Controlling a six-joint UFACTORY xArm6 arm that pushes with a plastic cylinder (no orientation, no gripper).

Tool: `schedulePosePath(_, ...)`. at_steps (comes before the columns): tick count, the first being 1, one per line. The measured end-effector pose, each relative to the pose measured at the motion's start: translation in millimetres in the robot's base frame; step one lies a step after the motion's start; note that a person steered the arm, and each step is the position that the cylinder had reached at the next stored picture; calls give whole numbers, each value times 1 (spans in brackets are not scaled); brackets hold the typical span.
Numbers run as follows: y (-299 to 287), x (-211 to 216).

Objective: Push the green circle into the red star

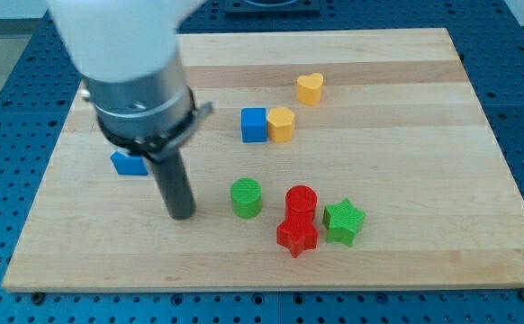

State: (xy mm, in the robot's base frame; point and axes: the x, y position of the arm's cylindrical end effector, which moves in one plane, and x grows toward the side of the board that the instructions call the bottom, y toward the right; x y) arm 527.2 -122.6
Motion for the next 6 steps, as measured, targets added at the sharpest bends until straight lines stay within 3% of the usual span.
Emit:
schedulePosePath(1,18,-22)
schedulePosePath(3,70,-16)
schedulePosePath(6,102,43)
